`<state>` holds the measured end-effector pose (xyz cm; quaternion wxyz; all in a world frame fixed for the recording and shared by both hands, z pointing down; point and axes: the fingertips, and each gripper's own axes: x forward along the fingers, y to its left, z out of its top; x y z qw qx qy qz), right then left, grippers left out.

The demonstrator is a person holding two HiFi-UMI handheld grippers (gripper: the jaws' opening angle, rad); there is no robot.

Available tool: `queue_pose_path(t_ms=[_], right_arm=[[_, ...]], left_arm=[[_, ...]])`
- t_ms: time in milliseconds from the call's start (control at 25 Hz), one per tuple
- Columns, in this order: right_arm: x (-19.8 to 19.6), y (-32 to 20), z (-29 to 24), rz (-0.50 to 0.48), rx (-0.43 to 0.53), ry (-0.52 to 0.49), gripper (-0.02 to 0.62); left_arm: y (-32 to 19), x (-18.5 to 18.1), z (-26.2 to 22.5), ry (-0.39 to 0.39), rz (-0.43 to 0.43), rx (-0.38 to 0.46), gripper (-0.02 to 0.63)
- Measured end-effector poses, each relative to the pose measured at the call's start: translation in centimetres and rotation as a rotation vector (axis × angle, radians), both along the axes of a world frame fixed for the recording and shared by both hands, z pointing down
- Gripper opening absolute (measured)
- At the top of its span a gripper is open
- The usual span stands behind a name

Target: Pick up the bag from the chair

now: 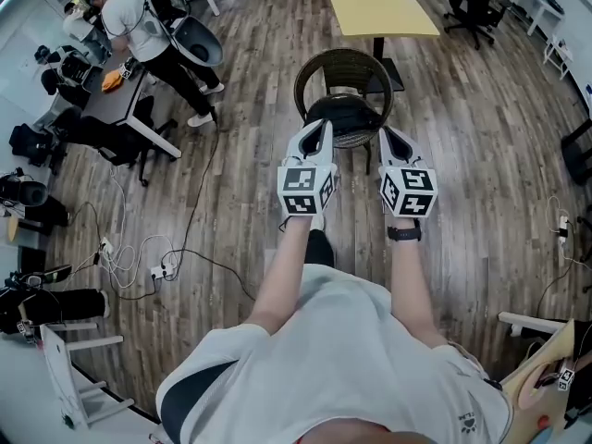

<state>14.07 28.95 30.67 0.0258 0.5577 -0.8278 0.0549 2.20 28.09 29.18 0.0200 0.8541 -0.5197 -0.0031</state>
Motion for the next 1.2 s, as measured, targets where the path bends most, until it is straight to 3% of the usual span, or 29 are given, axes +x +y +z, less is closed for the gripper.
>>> queue_pose_path(t_ms=[240,680,1200], right_arm=[[-0.8,-4.5,0.9,0.013,-0.014,0.006,0.012],[-4.0,-17.8,-0.1,0.016,-0.021,0.039,0.012],[-7.4,-30.9,0.8,0.045,-0.073,0.067,0.012]], left_arm=[[-4.4,-0.7,1.2,0.007,0.003,-0.009,0.011],[-18.2,-3.1,-0.7,0.043,0.023,0.024,0.011],[-31.6,-6.1,0.6,0.079,0.076,-0.035,0.011]])
